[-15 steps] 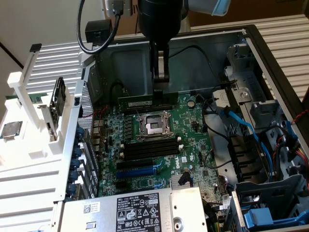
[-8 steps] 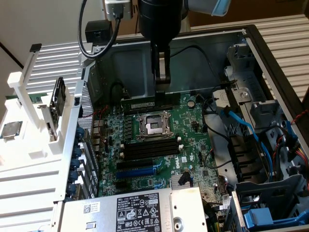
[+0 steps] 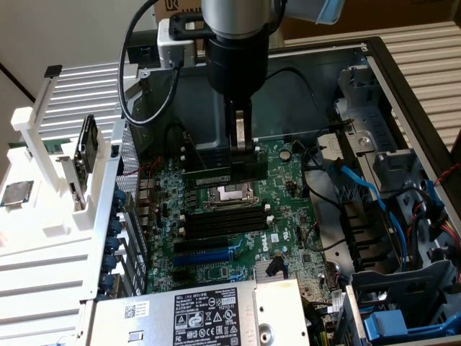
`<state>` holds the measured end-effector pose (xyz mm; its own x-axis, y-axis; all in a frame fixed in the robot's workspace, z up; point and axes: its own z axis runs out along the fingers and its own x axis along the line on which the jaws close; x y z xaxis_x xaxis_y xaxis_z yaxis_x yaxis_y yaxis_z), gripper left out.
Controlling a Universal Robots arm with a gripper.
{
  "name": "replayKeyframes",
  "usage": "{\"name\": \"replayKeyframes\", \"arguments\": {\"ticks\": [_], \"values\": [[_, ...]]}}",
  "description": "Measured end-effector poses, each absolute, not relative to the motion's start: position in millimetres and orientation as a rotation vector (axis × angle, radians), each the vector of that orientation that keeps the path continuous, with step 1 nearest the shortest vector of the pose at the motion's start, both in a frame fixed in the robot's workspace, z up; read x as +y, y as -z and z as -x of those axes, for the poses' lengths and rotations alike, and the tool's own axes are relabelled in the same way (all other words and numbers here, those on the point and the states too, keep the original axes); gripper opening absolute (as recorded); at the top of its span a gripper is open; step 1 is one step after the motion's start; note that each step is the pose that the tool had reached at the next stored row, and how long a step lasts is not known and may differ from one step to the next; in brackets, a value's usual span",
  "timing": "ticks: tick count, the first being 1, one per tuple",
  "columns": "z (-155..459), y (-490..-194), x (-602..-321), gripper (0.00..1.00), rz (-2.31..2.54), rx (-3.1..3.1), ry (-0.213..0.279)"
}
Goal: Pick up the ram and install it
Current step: 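Insert the ram into the slot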
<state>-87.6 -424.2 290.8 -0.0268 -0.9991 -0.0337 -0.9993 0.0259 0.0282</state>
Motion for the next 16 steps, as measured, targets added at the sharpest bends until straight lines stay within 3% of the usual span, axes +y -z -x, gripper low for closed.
{"name": "replayKeyframes", "arguments": {"ticks": [9,16], "values": [[89.1,-269.9,-434.8,0.12,2.189,2.247,-0.067],[89.2,-266.1,-434.7,0.12,2.201,2.261,-0.039]]}}
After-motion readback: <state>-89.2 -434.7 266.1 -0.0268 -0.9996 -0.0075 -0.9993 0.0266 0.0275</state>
